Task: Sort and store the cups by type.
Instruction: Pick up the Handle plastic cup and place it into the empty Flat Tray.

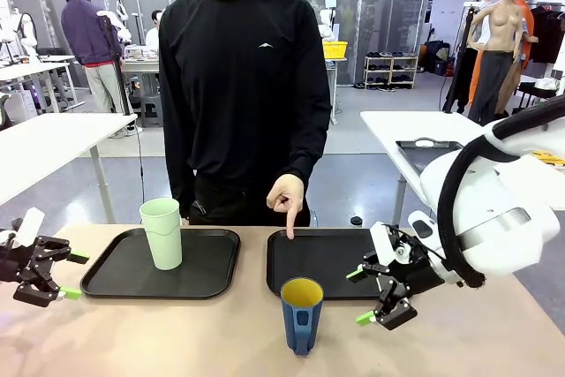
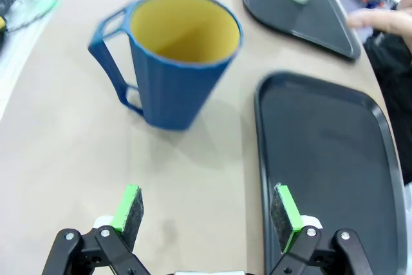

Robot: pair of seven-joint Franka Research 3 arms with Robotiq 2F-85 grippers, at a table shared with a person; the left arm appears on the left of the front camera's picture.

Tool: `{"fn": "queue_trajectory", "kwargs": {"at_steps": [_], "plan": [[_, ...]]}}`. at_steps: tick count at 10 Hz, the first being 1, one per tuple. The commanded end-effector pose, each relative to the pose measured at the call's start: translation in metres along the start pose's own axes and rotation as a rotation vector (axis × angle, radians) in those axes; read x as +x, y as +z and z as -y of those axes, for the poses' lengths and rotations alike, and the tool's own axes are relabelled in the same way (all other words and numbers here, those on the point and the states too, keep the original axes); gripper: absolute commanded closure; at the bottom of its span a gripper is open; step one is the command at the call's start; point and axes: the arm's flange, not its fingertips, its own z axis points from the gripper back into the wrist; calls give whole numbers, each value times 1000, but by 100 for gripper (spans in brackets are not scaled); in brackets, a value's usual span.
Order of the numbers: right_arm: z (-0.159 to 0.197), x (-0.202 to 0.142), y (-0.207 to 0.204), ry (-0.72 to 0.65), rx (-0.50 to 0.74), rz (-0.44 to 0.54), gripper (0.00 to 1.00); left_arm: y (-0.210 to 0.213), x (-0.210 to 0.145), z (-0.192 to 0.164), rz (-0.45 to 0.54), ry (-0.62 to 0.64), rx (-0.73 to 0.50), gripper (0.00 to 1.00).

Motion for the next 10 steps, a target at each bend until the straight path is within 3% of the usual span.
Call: {"fn": "queue_trajectory", "kwargs": {"at_steps": [1, 10], "plan": [[6, -20, -15, -11, 7, 70, 0, -1, 2, 0, -7, -13, -3, 0], [3, -30, -51, -3, 43, 271, 0, -1, 2, 0, -7, -13, -3, 0]]}}
